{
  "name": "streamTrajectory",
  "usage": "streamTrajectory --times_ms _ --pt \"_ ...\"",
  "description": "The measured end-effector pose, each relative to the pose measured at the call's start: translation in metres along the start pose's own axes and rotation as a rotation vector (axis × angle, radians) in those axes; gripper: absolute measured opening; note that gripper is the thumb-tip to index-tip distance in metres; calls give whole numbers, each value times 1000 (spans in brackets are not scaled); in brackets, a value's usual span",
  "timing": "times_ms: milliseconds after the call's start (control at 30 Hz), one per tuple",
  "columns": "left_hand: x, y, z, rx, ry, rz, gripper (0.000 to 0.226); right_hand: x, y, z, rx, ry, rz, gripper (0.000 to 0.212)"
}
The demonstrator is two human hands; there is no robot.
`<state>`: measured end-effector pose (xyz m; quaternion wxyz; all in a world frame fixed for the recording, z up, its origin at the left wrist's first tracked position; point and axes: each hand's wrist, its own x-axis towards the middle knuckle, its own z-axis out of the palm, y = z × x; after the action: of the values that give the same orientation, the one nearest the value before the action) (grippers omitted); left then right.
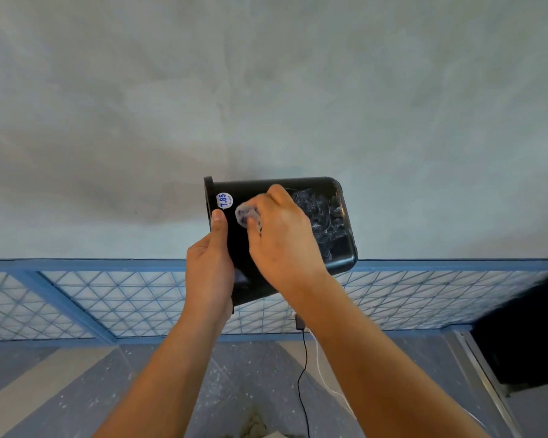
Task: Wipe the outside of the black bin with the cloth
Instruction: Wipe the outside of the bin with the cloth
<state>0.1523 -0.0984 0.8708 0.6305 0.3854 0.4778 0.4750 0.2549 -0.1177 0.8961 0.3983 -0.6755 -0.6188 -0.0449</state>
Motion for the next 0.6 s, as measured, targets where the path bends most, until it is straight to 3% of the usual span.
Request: streamTrajectory --times_ms 300,467,600 --pt "-10 -7 5 5 25 33 61 -59 1 -12 57 -124 -97 19" --pt "-20 -4 15 19 -1 104 77 -10 1 -28 41 17 -58 12" --pt "-19 -2 15 -5 2 127 77 -30 1 -27 29 2 -131 17"
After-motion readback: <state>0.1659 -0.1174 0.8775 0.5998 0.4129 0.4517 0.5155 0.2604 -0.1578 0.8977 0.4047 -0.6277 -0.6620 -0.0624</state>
